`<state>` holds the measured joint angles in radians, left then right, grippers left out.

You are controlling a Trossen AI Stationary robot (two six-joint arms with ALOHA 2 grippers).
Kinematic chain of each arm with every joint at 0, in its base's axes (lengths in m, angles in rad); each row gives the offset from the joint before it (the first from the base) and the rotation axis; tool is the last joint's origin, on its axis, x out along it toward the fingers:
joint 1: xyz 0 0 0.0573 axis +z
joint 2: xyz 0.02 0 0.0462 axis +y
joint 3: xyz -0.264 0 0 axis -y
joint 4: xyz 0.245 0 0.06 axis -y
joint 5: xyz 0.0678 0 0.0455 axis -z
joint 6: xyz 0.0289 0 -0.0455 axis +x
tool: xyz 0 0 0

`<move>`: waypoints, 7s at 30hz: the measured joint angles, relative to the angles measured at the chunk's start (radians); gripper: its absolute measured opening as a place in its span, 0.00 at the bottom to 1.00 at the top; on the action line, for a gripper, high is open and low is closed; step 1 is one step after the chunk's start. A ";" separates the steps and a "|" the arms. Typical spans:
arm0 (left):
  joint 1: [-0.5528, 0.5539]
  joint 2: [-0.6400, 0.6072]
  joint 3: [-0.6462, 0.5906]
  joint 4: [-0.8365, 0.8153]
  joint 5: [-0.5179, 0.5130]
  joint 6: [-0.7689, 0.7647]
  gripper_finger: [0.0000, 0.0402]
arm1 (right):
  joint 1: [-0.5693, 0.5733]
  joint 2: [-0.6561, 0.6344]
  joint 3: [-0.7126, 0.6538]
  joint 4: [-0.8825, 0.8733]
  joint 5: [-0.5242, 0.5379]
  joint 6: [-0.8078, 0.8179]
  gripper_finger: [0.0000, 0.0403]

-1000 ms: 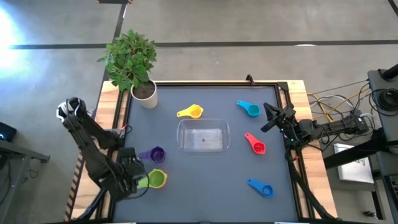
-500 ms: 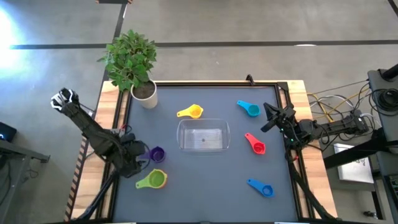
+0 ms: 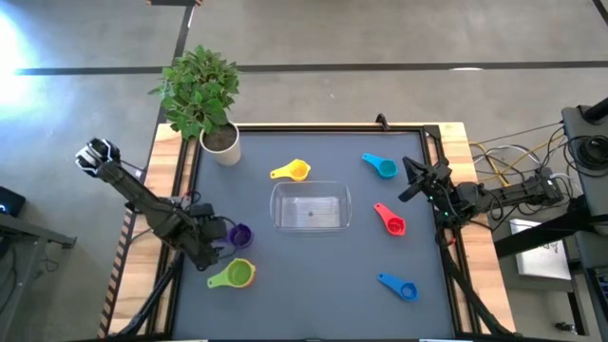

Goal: Nest measuring cups in basket
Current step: Stack the violet measuring cup on top of the green measuring cup, then stack the yellow measuring cup on top of the violet measuring cup

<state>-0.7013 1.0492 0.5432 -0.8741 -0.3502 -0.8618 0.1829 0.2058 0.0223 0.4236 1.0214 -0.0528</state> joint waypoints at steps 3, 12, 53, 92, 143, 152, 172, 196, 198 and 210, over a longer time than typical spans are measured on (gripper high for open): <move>0.030 0.005 -0.010 0.022 0.021 0.036 0.79 | 0.000 0.000 0.000 0.000 0.000 0.000 0.02; 0.144 0.002 -0.061 0.125 0.130 0.151 0.69 | 0.000 0.000 0.000 0.000 0.000 0.000 0.02; -0.224 0.217 0.362 -0.065 0.140 -0.392 0.33 | 0.000 0.000 0.000 0.000 0.000 0.000 0.02; -0.097 0.062 0.233 0.427 -0.153 0.228 0.61 | 0.000 0.000 0.000 0.000 0.000 0.000 0.02; 0.234 -0.301 -0.104 0.959 -0.216 0.759 0.57 | 0.000 -0.001 0.000 0.037 -0.008 0.016 0.02; 0.519 -0.228 0.091 0.677 -0.113 0.831 0.57 | -0.007 0.004 0.001 0.140 -0.147 0.018 0.02; 0.585 -0.280 -0.091 0.971 -0.050 0.770 0.57 | -0.183 0.603 0.756 -0.409 -0.481 -0.043 0.12; 0.406 -0.512 -0.153 0.833 -0.121 0.660 0.57 | -0.734 1.641 1.561 -0.828 -1.256 -0.039 0.30; 0.406 -0.524 -0.163 0.833 -0.122 0.656 0.57 | -0.733 1.696 1.613 -0.847 -1.283 -0.052 0.30; 0.406 -0.545 -0.173 0.832 -0.122 0.643 0.57 | -0.718 1.992 1.923 -1.153 -1.387 -0.133 0.30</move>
<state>-0.2955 0.5041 0.3702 -0.0425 -0.4724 -0.2192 -0.5349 2.1975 1.9449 -0.7297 -0.3660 -0.1858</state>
